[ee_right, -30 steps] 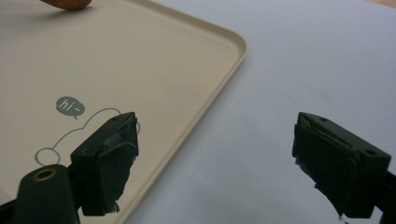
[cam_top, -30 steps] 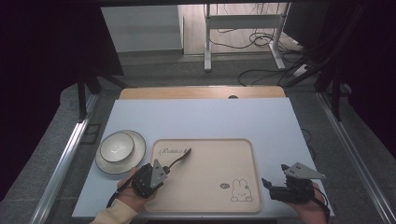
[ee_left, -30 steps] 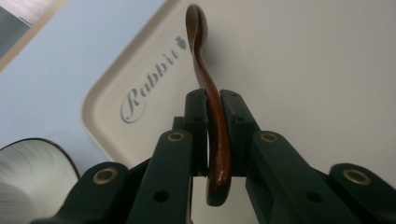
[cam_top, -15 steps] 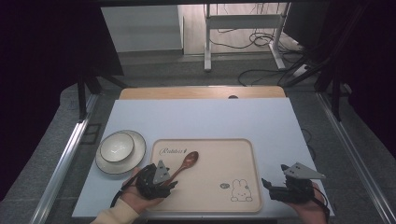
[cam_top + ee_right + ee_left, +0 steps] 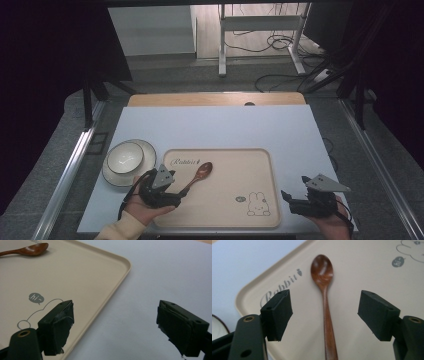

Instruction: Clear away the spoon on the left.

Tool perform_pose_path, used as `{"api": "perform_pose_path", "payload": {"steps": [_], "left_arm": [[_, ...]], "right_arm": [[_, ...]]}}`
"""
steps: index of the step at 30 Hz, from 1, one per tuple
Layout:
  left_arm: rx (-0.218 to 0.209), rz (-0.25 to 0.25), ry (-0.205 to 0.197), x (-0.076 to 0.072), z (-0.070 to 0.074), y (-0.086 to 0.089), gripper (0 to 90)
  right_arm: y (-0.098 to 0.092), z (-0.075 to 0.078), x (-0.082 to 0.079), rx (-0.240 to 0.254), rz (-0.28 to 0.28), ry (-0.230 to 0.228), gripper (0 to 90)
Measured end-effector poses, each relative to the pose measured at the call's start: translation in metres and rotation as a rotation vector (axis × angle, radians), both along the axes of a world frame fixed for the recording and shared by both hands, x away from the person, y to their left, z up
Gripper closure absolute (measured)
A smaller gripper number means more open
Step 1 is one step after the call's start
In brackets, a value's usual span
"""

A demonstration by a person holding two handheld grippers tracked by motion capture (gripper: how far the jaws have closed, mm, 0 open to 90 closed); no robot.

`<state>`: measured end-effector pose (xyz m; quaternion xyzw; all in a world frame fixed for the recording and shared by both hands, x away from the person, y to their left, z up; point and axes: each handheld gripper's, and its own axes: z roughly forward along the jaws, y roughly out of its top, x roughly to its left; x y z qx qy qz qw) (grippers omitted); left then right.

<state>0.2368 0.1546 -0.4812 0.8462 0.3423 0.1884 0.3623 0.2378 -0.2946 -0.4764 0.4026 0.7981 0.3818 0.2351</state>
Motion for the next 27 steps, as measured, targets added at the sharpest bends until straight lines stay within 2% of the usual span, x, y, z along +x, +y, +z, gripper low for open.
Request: {"api": "perform_pose_path", "payload": {"steps": [3, 8, 14, 20, 24, 27], "left_arm": [[-0.021, 0.019, -0.008, 0.001, 0.004, 0.003, 26.5], [-0.027, 0.046, -0.018, -0.002, 0.006, 0.009, 26.4], [-0.032, 0.077, -0.036, -0.016, 0.009, 0.024, 26.4], [-0.069, 0.143, -0.057, -0.033, 0.006, 0.048, 27.2], [-0.079, 0.172, -0.056, -0.037, 0.004, 0.058, 27.3], [-0.078, 0.175, -0.062, -0.036, 0.004, 0.058, 27.2]], "right_arm": [[-0.001, 0.0, -0.001, 0.0, 0.007, -0.004, 14.3], [-0.002, 0.001, -0.002, -0.002, 0.005, -0.01, 14.3], [0.0, 0.003, -0.003, -0.005, 0.0, -0.012, 14.3], [0.001, 0.002, 0.001, 0.0, 0.001, -0.004, 14.3], [0.001, 0.0, 0.004, 0.004, 0.01, 0.003, 14.3], [0.001, -0.001, 0.005, 0.004, 0.015, 0.006, 14.3]]}}
